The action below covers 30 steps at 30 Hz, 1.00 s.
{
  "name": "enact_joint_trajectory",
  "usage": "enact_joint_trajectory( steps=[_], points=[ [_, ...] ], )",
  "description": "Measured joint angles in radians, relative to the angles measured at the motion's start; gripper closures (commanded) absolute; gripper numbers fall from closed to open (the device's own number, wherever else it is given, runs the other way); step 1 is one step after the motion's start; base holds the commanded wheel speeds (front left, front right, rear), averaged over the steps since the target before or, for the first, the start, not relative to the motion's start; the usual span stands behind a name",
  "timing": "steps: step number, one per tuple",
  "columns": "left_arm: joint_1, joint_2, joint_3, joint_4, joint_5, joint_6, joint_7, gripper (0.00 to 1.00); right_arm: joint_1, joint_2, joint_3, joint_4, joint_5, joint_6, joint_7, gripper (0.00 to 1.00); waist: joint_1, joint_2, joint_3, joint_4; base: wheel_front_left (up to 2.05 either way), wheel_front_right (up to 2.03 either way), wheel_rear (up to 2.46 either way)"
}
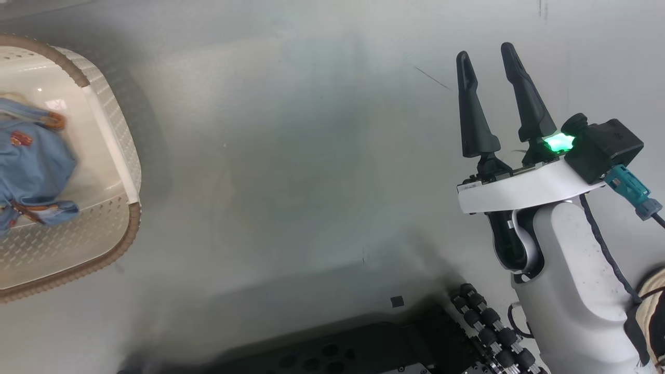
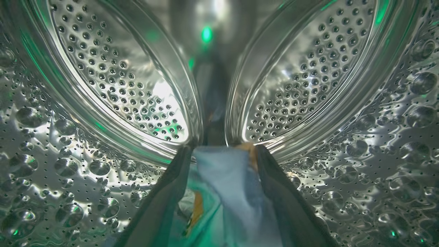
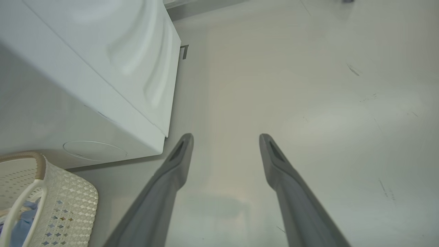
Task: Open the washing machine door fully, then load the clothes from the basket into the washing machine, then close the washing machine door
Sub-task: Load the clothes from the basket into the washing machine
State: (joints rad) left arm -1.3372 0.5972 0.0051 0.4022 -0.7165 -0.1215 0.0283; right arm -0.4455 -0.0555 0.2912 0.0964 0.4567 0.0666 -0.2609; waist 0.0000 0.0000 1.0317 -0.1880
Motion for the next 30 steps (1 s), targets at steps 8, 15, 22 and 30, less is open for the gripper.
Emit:
enact_joint_trajectory(
  steps=[8,15,22,30],
  points=[
    [0.085,-0.026,-0.010,0.043,-0.005,0.000,-0.079,0.00,-0.005,0.000,-0.031,0.010,-0.021,0.000,0.000,0.00,0.0000,0.0000,-0.045,0.019,0.00,0.00,0.00],
    [0.161,-0.056,-0.037,0.058,-0.011,-0.004,-0.158,0.00,-0.004,-0.001,-0.056,0.022,-0.040,0.000,0.000,0.00,0.0000,0.0000,-0.094,0.046,0.00,0.00,0.00],
    [0.244,-0.073,-0.056,0.077,-0.013,-0.004,-0.235,0.00,0.001,0.000,-0.073,0.035,-0.048,0.001,0.000,0.00,0.0000,0.0000,-0.148,0.068,0.00,0.00,0.00],
    [0.380,-0.127,-0.086,0.097,-0.030,-0.004,-0.278,0.00,0.018,0.000,-0.099,0.051,-0.065,0.002,0.000,0.00,0.0000,0.0000,-0.233,0.094,0.00,0.00,0.00]
  ],
)
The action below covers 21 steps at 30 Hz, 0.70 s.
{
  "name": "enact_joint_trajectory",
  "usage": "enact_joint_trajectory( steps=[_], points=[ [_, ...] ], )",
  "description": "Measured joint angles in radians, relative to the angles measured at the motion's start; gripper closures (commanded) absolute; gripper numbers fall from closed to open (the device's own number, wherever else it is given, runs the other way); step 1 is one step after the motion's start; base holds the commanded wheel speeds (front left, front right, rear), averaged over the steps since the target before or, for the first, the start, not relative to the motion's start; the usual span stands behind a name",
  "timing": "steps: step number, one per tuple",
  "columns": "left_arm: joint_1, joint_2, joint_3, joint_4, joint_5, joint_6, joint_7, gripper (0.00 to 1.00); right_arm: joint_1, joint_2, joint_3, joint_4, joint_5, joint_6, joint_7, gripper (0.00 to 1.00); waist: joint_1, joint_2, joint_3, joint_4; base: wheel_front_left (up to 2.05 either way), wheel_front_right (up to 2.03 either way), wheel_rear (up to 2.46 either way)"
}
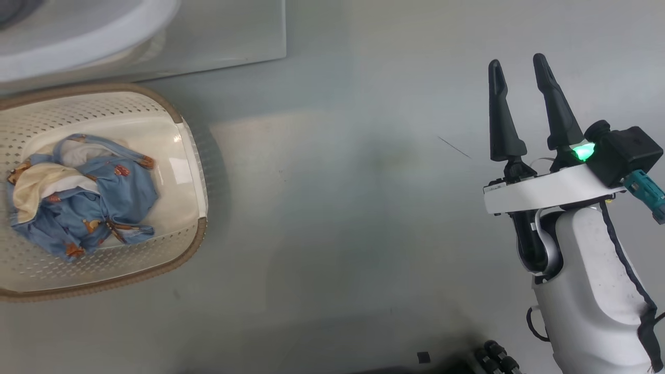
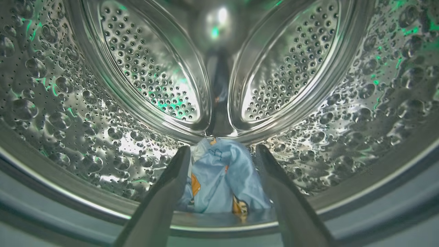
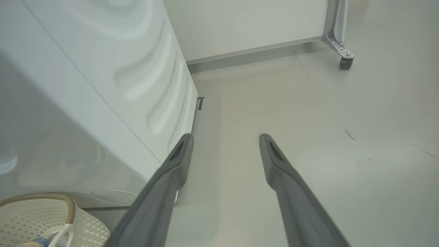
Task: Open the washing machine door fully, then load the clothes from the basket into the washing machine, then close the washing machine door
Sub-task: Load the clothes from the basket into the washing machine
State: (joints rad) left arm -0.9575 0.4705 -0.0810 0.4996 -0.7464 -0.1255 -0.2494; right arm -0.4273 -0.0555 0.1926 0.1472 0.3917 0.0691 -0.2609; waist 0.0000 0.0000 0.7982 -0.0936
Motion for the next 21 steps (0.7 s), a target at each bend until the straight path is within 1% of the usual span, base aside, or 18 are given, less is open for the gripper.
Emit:
enact_joint_trajectory(
  steps=[2,5,9,10,15,17,19,21],
  points=[
    [0.037,-0.013,-0.020,-0.001,0.003,0.000,-0.003,0.00,0.009,-0.001,-0.016,0.001,-0.013,0.000,0.000,0.00,0.0000,0.0000,-0.024,0.006,0.00,0.00,0.00],
    [0.085,-0.043,-0.024,0.000,0.003,0.000,-0.008,0.00,0.020,-0.001,-0.033,0.006,-0.018,0.000,0.000,0.00,0.0000,0.0000,-0.060,0.016,0.00,0.00,0.00],
    [0.151,-0.064,-0.023,0.002,-0.001,0.000,-0.008,0.00,0.039,-0.001,-0.038,0.022,-0.020,0.002,0.000,0.00,0.0000,0.0000,-0.113,0.028,0.00,0.00,0.00],
    [0.183,-0.073,-0.019,0.002,-0.002,0.000,-0.008,0.00,0.053,0.000,-0.040,0.029,-0.020,0.009,0.000,0.00,0.0000,0.0000,-0.140,0.034,0.00,0.00,0.00],
    [0.251,-0.098,0.039,-0.034,0.002,0.000,-0.008,0.00,0.090,0.000,-0.042,0.046,-0.020,0.011,0.000,0.00,0.0000,0.0000,-0.209,0.045,0.00,0.00,0.00],
    [0.287,-0.103,0.056,-0.052,0.034,0.000,-0.008,0.00,0.105,0.000,-0.044,0.054,-0.020,0.012,0.000,0.00,0.0000,0.0000,-0.238,0.049,0.00,0.00,0.00],
    [0.324,-0.122,0.091,-0.067,0.044,0.000,-0.008,0.00,0.122,0.000,-0.048,0.060,-0.020,0.012,0.000,0.00,-0.0001,0.0000,-0.266,0.053,0.00,0.00,0.00],
    [0.365,-0.135,0.101,-0.080,0.064,0.000,-0.008,0.00,0.139,0.000,-0.051,0.067,-0.020,0.012,0.000,0.00,-0.0001,0.0000,-0.295,0.056,0.00,0.00,0.00]
  ],
)
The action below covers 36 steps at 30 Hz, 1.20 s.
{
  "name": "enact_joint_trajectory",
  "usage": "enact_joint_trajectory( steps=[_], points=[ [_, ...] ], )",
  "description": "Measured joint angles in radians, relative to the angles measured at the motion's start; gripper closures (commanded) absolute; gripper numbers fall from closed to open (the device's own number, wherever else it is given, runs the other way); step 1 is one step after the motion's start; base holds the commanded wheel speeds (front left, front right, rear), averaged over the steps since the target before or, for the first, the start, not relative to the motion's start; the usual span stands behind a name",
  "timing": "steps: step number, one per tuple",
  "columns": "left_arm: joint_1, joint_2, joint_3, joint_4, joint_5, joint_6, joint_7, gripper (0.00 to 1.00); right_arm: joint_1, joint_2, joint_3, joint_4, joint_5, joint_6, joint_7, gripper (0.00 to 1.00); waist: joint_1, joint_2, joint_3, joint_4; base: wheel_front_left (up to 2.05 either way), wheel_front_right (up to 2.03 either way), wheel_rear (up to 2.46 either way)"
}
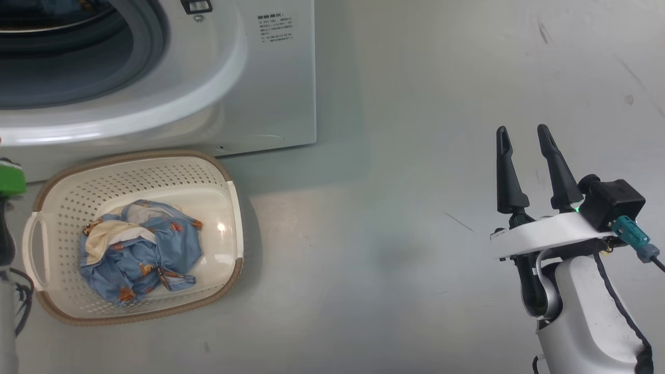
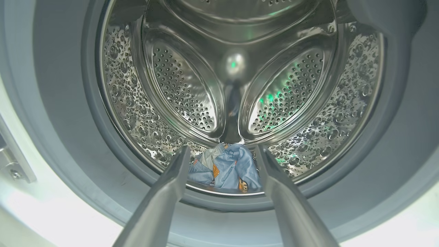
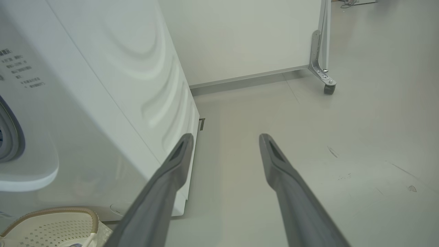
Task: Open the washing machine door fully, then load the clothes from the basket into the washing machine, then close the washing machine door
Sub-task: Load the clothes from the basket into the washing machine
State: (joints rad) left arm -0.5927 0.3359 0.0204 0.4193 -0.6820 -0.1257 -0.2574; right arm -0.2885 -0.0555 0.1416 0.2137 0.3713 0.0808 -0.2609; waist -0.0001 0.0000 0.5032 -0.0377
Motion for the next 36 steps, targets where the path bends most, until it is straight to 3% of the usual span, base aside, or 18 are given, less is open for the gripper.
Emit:
enact_joint_trajectory(
  steps=[23,36],
  points=[
    [0.443,-0.164,0.087,-0.181,0.200,0.000,0.000,0.00,0.155,0.007,-0.004,0.023,-0.035,0.011,0.000,0.00,0.0000,0.0000,-0.303,0.029,0.00,0.00,0.00],
    [0.609,-0.235,0.091,-0.273,0.294,0.000,0.001,0.00,0.210,0.009,0.001,-0.010,-0.087,0.010,0.000,0.00,-0.0001,0.0000,-0.393,0.019,0.00,0.00,0.00]
  ],
)
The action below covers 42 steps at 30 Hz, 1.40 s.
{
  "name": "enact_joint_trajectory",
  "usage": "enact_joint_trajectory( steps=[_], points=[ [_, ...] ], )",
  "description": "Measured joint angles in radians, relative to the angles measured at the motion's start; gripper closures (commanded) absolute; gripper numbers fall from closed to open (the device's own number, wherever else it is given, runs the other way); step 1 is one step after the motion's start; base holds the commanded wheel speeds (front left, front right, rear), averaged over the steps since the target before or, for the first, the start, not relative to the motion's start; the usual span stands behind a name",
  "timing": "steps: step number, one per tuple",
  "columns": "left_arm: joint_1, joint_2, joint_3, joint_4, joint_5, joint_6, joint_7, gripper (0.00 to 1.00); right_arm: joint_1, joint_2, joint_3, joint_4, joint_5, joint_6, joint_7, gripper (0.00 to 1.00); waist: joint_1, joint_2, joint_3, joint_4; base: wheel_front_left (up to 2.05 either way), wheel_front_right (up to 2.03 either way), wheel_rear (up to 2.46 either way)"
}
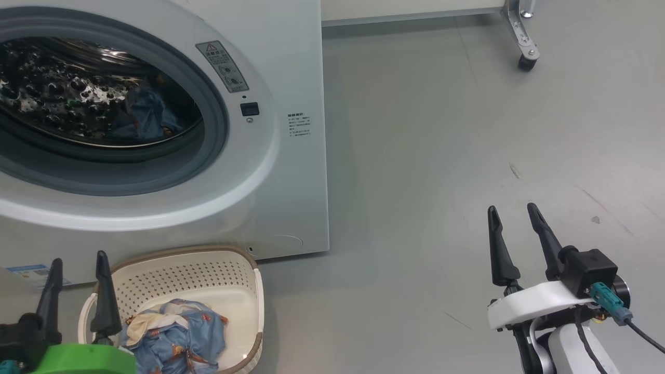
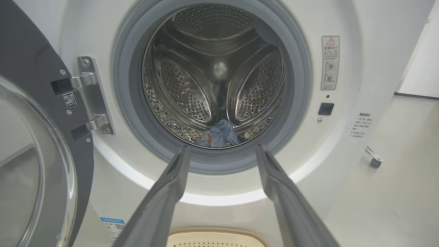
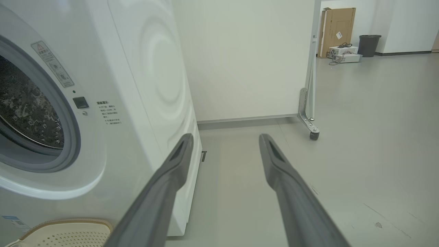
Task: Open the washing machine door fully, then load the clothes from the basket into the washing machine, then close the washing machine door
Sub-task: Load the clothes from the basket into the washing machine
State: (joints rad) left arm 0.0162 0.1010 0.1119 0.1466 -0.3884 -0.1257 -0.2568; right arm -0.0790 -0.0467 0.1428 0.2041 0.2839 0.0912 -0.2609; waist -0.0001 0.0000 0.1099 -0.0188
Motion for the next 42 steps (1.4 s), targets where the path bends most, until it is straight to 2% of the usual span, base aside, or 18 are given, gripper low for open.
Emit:
enact_joint_trajectory(
  steps=[4,26,36,42],
  points=[
    [0.041,-0.023,-0.017,-0.023,0.023,0.000,0.000,0.00,0.028,0.001,-0.001,-0.006,-0.013,-0.001,0.000,0.00,0.0000,0.0000,-0.021,-0.003,0.00,0.00,0.00],
    [0.134,-0.034,-0.032,-0.079,0.064,0.000,0.000,0.00,0.100,0.003,0.002,-0.055,-0.031,-0.007,0.000,0.00,0.0001,0.0000,-0.052,-0.010,0.00,0.00,0.00],
    [0.150,-0.048,-0.048,-0.056,0.052,0.000,0.000,0.00,0.113,0.003,0.011,-0.073,-0.028,-0.007,0.000,0.00,0.0001,0.0000,-0.014,-0.011,0.00,0.00,0.00],
    [0.149,-0.051,-0.054,0.004,0.019,0.000,0.000,0.00,0.112,0.003,0.025,-0.082,-0.020,-0.007,0.000,0.00,0.0001,0.0000,0.032,-0.015,0.00,0.00,0.00]
  ],
)
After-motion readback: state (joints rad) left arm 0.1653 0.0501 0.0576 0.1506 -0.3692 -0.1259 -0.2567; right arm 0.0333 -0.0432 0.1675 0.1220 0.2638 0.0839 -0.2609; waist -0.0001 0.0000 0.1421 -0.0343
